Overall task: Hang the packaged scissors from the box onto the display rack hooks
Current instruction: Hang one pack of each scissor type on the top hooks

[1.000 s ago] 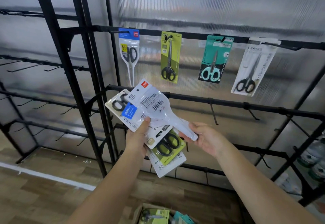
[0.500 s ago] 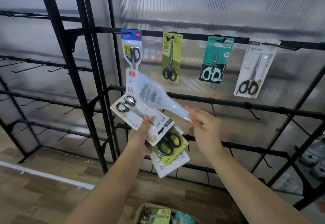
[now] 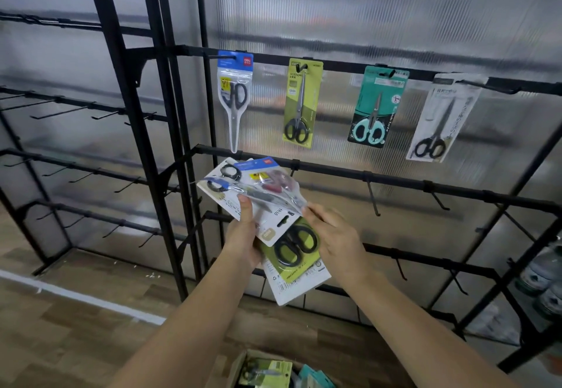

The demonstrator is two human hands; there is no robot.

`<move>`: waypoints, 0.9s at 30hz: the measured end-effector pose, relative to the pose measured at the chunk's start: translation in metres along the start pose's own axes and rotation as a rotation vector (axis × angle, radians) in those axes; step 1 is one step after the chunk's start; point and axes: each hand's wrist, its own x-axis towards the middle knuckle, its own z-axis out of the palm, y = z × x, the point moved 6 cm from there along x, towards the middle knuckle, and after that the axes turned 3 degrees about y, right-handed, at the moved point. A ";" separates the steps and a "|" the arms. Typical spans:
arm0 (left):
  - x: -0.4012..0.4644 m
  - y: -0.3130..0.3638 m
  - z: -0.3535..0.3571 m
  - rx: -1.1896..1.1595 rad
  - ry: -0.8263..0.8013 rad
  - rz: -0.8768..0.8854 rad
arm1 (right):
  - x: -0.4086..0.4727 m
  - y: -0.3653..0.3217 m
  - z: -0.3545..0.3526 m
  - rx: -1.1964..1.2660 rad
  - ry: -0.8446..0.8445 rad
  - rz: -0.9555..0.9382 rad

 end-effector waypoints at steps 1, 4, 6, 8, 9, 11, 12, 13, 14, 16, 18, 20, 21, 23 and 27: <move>-0.001 0.000 0.003 -0.012 -0.008 0.001 | 0.001 0.000 0.001 0.006 -0.006 0.019; -0.003 0.003 0.008 -0.063 -0.019 -0.003 | 0.002 -0.004 0.003 -0.006 -0.011 0.024; -0.004 0.005 0.010 -0.111 -0.054 0.024 | 0.001 -0.006 0.006 -0.034 -0.028 -0.001; -0.008 0.009 0.014 -0.169 -0.132 0.046 | 0.002 -0.005 0.006 0.003 -0.063 0.043; -0.010 0.011 0.016 -0.202 -0.170 0.054 | 0.002 -0.004 0.006 -0.001 -0.082 0.058; -0.013 0.014 0.019 -0.252 -0.223 0.077 | 0.002 -0.002 0.008 -0.055 -0.134 0.057; -0.014 0.015 0.021 -0.265 -0.238 0.089 | 0.003 -0.001 0.007 -0.076 -0.147 0.035; -0.015 0.016 0.022 -0.271 -0.252 0.091 | 0.005 0.001 0.008 -0.077 -0.178 0.040; -0.017 0.015 0.024 -0.273 -0.260 0.076 | 0.005 0.004 0.009 -0.069 -0.221 0.067; -0.018 0.009 0.025 -0.270 -0.259 0.002 | 0.001 0.012 0.015 0.035 -0.404 0.217; -0.014 0.004 0.022 -0.276 -0.210 -0.023 | -0.003 0.014 0.022 0.261 -0.536 0.403; -0.008 0.004 0.013 -0.271 -0.100 0.008 | 0.000 0.010 0.023 0.480 -0.536 0.523; -0.008 0.006 0.011 -0.269 -0.075 0.034 | 0.003 0.009 0.024 0.546 -0.517 0.561; -0.008 0.007 0.012 -0.272 -0.076 0.076 | 0.007 0.013 0.027 0.552 -0.438 0.590; -0.008 0.011 0.003 -0.290 -0.031 0.129 | 0.015 0.017 0.035 0.575 -0.188 0.669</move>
